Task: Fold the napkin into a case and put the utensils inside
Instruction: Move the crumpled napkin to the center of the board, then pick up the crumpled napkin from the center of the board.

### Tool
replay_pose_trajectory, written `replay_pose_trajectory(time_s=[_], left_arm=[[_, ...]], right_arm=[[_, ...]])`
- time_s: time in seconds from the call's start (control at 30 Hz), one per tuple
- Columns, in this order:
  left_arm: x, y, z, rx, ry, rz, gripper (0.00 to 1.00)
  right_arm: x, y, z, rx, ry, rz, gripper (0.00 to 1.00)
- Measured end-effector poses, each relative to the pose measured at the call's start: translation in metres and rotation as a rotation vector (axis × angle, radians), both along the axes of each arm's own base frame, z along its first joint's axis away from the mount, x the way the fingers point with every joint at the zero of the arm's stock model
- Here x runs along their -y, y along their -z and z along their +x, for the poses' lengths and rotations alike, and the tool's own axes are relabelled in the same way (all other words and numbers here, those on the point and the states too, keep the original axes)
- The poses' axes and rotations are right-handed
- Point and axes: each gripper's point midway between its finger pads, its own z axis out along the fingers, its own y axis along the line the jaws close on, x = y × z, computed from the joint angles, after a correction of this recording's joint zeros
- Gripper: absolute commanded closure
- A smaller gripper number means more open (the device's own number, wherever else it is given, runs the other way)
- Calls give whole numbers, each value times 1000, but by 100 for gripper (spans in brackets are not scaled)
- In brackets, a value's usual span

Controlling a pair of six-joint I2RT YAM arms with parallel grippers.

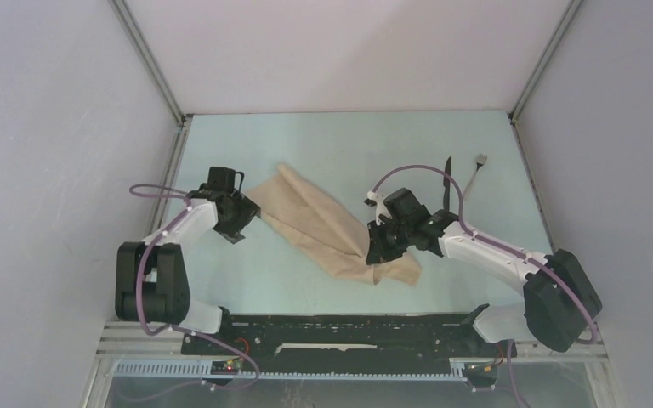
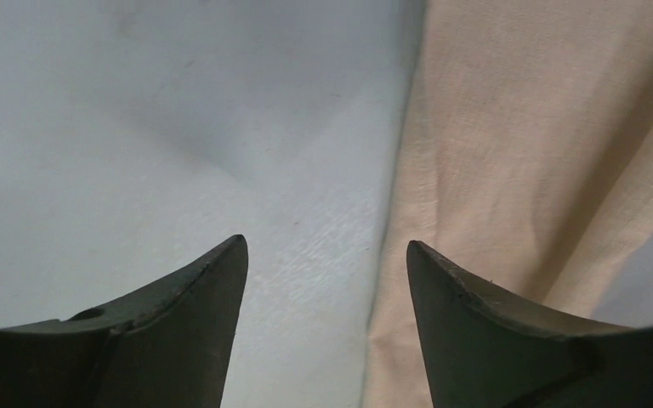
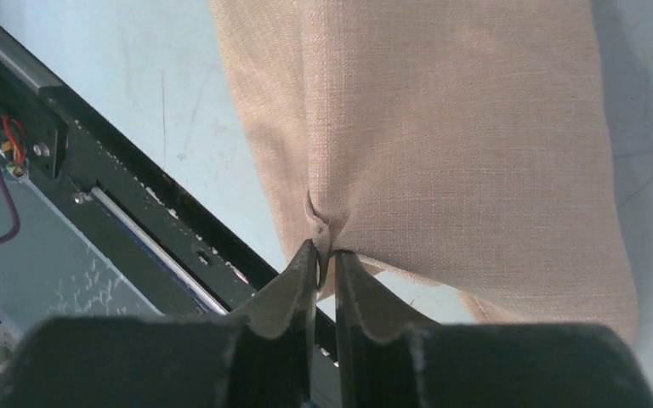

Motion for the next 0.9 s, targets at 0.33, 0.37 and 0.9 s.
replay_pose_trajectory(time_s=[0.33, 0.37, 0.9], left_arm=[[10, 16, 15, -81, -15, 14, 13], [14, 14, 14, -86, 3, 35, 14], [261, -48, -139, 272, 952, -122, 15]], right_arm=[[-4, 1, -32, -69, -30, 62, 43], [-2, -1, -31, -66, -11, 71, 42], [127, 9, 6, -156, 904, 16, 42]])
